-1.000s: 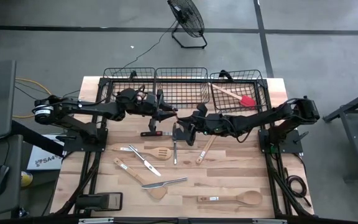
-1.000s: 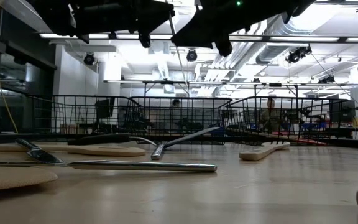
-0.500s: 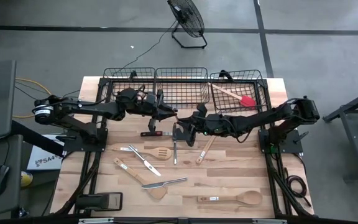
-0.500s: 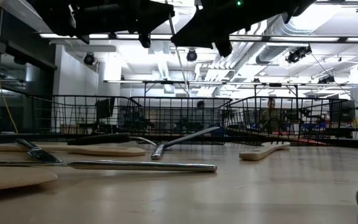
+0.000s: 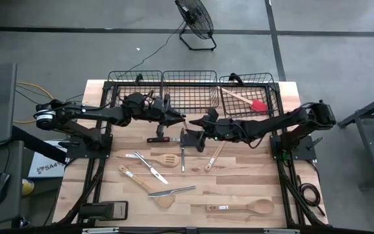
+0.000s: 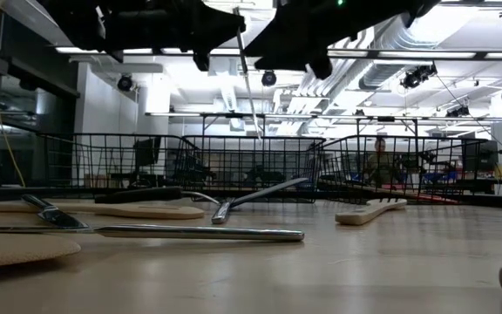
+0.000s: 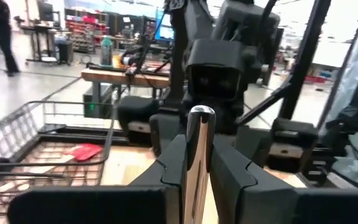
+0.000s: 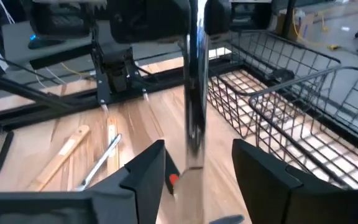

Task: Pick & Place Kitchen Items
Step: Put the silver table knife into the middle mesh basket

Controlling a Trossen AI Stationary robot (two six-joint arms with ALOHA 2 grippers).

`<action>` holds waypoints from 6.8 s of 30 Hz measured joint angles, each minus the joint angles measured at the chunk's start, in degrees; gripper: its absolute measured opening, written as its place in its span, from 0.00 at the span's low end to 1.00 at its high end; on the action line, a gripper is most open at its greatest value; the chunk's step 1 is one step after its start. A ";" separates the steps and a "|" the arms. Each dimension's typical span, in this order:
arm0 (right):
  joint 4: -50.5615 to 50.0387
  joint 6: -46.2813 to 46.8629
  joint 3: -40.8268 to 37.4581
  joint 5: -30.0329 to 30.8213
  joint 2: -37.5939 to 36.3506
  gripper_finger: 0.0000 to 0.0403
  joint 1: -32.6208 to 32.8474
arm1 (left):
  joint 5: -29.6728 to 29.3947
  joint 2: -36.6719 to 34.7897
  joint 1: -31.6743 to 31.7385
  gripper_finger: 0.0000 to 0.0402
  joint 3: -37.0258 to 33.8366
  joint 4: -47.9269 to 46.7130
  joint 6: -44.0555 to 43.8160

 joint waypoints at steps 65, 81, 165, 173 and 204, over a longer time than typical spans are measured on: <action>-28.34 13.03 0.00 10.31 -13.74 0.34 4.50 | -26.69 0.94 0.00 0.10 19.93 -21.55 15.36; -28.34 16.05 0.00 14.73 -11.07 0.34 3.93 | -51.64 12.19 0.76 0.10 21.14 -21.61 23.29; -49.58 36.16 0.00 26.43 -18.23 0.34 5.60 | -28.27 48.41 15.04 0.13 62.77 -72.32 7.33; -49.78 36.05 0.00 26.43 -18.23 0.34 5.60 | -28.41 48.35 14.99 0.23 62.77 -70.59 7.69; -51.13 36.79 0.00 25.85 -18.21 0.34 5.60 | -10.68 32.03 14.99 0.24 62.93 -88.64 18.91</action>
